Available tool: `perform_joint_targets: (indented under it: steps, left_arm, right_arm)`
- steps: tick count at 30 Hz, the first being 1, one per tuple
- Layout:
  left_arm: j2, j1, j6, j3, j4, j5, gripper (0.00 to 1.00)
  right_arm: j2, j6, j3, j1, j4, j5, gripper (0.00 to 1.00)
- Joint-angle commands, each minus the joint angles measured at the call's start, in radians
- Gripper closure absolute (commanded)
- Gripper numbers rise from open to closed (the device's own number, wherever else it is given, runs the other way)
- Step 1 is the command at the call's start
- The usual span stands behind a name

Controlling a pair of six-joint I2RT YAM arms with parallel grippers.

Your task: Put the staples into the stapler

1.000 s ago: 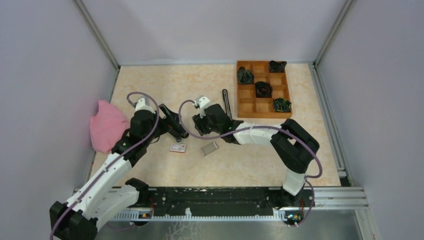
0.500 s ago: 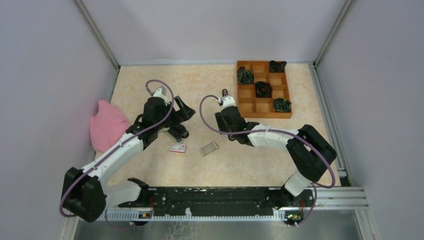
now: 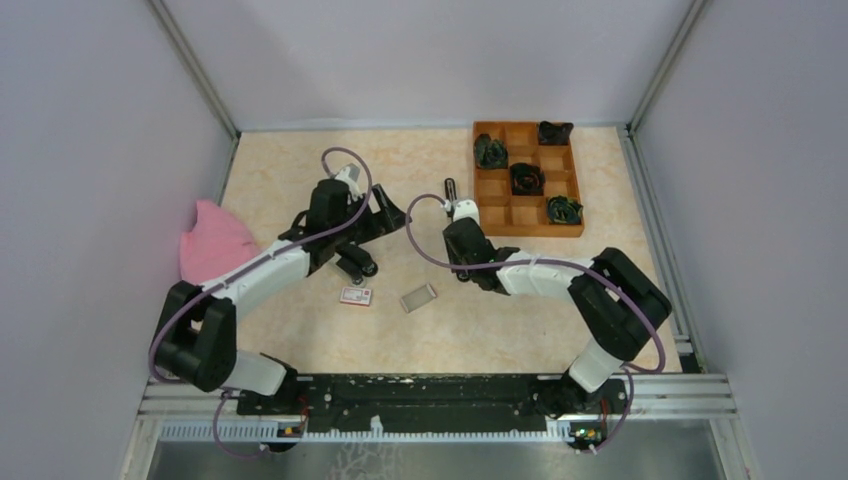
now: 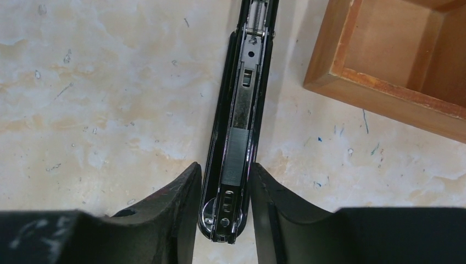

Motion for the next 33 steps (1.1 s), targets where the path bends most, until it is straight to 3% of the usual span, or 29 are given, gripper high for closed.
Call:
perform_joint_targets:
  steps: [1,11,24,33]
  left_arm:
    - [0.052,0.006,-0.001,0.058,0.062,0.046,0.06]
    - [0.191,0.066,-0.104,0.096,0.149,0.141,0.07]
    - [0.435,0.133,-0.264,0.153,0.248,0.234,0.12]
    - [0.525,0.174,-0.346,0.126,0.344,0.243,0.18]
  right_arm:
    - [0.018,-0.011,0.013,-0.008,0.061,-0.032,0.66]
    - [0.070,-0.100,0.028,-0.008,0.165,-0.183,0.87]
    - [0.146,-0.193,0.075,0.014,0.275,-0.308,0.90]
    - [0.174,-0.238,0.093,0.026,0.301,-0.379,0.91]
